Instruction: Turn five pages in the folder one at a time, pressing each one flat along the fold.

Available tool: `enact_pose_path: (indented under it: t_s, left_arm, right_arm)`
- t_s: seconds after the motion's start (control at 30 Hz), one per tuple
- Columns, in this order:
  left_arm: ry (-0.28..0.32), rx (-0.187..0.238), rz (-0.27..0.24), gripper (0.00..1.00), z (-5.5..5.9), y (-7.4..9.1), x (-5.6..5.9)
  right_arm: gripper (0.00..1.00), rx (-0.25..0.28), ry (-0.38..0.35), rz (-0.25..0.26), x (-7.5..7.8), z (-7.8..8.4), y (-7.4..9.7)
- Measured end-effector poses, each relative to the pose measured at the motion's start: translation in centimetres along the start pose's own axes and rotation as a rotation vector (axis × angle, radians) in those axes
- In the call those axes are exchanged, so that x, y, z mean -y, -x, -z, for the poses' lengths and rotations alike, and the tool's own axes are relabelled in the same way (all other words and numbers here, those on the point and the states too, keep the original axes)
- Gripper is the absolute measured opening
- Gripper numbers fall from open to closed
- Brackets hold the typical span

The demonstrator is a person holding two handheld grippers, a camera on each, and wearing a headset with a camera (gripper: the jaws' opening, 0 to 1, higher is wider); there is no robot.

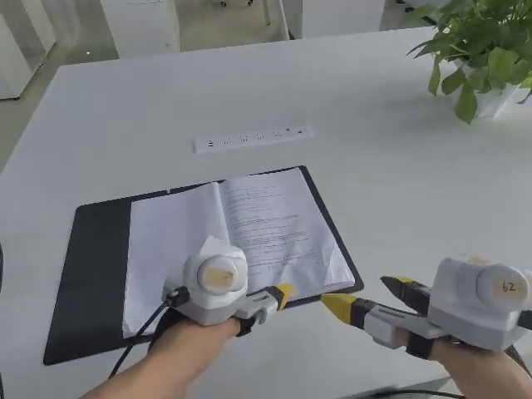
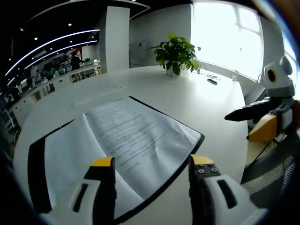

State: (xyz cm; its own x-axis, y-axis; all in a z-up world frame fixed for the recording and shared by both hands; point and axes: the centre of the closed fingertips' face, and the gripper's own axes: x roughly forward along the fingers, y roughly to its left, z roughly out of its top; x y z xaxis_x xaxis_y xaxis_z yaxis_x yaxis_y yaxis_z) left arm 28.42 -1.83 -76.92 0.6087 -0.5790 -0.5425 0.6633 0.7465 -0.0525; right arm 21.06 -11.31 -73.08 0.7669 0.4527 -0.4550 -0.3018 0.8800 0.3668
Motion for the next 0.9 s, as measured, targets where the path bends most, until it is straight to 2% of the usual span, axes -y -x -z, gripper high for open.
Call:
enact_pose_path:
  t_s: [0.2,0.37,0.47,0.5,0.67,0.9]
  left_arm:
    - [-0.013,0.006,0.001,0.60,0.0,-2.0,1.0]
    - [-0.012,-0.002,-0.034,0.59,0.2,-3.7,0.4]
    - [-0.004,0.009,-0.047,0.57,0.0,-4.2,0.2]
    - [-0.019,0.003,-0.061,0.56,0.2,-4.5,-0.1]
    - [-0.007,-0.015,-0.077,0.53,1.0,-5.2,-0.4]
    - [-0.045,0.004,-0.102,0.51,1.2,-5.3,-0.4]
  right_arm:
    - [0.70,-0.012,0.016,-0.002,0.1,0.2,-0.5]
    - [0.69,-0.019,0.012,-0.009,0.3,0.4,-1.1]
    - [0.69,-0.026,0.015,-0.010,0.4,0.7,-1.4]
    - [0.69,-0.025,0.011,-0.011,0.4,0.7,-1.5]
    - [0.69,-0.029,0.008,-0.016,0.4,0.8,-1.7]
    - [0.69,-0.028,-0.005,-0.016,0.7,0.9,-1.9]
